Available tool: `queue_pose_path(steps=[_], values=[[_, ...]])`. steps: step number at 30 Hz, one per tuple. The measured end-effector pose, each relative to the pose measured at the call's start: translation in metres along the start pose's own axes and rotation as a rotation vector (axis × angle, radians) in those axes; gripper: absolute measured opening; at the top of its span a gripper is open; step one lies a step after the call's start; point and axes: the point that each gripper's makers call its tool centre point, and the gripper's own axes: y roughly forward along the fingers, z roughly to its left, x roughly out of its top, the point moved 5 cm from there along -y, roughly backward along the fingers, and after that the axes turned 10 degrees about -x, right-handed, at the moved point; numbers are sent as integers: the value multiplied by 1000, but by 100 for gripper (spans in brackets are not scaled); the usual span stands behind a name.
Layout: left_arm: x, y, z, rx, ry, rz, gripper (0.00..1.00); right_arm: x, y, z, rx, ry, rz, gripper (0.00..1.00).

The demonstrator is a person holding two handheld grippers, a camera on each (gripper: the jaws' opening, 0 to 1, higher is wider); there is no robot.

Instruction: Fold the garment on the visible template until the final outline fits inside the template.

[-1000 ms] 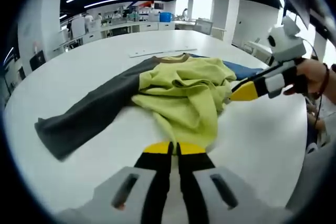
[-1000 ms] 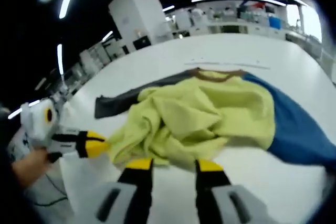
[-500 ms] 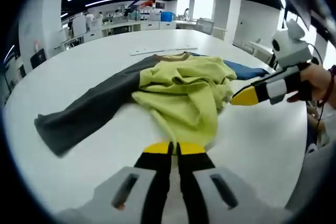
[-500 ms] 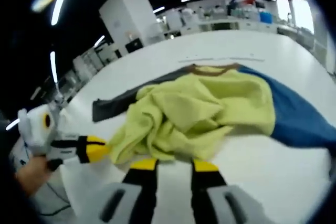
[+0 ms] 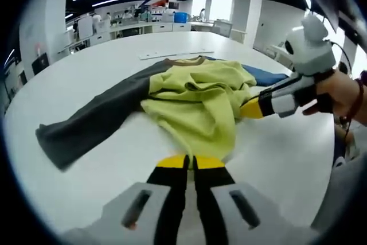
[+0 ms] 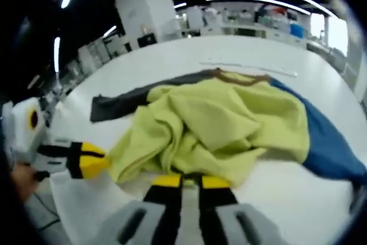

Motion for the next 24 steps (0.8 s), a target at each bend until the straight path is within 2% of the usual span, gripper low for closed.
queue_pose_path(steps=[2,4,8,10,13,18,24], values=[[-1,0,0,-1,3,1,1,1,1,3,-8,-16,-2,0],[0,0,-1,-1,6,1,1,1,3,3,-13,-74,-5,0],[0,-1,-1,-1,5,0,1,-1,1,4,26,-50,-6,0],[0,-4,-2,4,0,-4,1,1,-2,-2,26,-12,-53,0],[0,-9,-1,8,-11,-14,1,2,-12,-8,56,16,-83,0],[3,-17,3,20,-11,-23,1,-4,-29,-23,74,41,-79,0],[4,-34,-2,24,17,-19,1,-10,-52,-41,83,33,-88,0]])
